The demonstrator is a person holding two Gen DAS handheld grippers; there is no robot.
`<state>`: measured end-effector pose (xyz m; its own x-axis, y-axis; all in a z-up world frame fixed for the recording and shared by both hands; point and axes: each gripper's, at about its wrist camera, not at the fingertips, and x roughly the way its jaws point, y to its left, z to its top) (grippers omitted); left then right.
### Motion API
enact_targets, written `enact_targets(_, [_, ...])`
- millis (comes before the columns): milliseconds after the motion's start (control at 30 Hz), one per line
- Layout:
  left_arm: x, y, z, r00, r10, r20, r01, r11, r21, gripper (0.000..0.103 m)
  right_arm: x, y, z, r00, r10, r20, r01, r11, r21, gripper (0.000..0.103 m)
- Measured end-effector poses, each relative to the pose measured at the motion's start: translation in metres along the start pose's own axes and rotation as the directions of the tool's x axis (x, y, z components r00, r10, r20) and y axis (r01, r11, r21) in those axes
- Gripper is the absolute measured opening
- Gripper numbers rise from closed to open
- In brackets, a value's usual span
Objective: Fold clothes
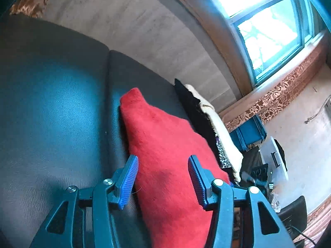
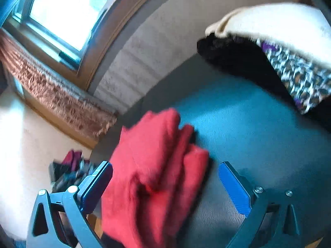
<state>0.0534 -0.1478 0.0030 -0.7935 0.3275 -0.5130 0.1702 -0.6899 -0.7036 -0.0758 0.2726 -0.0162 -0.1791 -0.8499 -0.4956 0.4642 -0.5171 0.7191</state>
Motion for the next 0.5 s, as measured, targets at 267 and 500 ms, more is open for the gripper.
enact_targets(267, [0.045,0.005,-0.001,0.993,-0.038,-0.110,0.043,0.998,0.038,0.058,0.057,0.011,-0.003,0.975,0.067,-0.213,-0.066,0.998,0.015,0.103])
enact_targets(500, [0.060,0.004,0.005,0.996,-0.033,-0.087,0.039,0.997,0.064,0.068,0.084,0.023,-0.001,0.970,0.044,-0.239,-0.061,0.996,-0.066,0.103])
